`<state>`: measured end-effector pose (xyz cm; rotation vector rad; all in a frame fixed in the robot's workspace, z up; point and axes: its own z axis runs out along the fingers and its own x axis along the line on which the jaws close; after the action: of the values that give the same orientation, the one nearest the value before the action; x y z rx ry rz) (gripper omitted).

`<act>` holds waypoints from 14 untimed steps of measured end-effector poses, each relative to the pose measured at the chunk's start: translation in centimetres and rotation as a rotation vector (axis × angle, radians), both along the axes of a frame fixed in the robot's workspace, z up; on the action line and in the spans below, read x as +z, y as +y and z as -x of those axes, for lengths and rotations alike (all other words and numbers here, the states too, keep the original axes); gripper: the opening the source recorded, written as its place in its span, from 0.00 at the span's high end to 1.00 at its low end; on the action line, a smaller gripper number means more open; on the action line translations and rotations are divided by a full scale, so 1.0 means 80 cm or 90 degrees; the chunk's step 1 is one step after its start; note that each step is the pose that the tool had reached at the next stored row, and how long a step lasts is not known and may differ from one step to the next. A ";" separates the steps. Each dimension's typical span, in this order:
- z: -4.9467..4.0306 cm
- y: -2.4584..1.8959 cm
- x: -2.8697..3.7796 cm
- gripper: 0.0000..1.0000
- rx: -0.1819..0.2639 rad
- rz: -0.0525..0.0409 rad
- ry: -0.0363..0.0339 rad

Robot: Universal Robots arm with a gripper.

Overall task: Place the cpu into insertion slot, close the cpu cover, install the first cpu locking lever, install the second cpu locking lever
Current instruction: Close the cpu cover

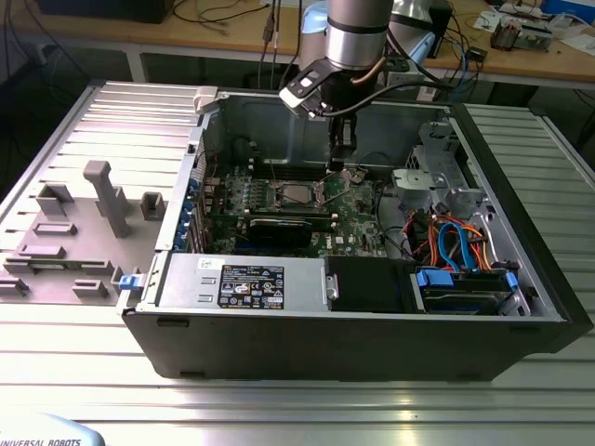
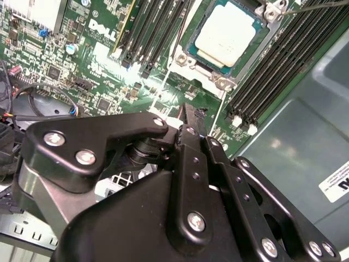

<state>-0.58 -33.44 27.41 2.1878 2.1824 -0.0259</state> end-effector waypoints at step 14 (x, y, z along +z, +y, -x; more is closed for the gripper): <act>-0.005 0.0000 -0.0003 0.89 0.000 0.0000 0.0000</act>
<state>-0.21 -33.44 27.38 2.1879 2.1824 -0.0259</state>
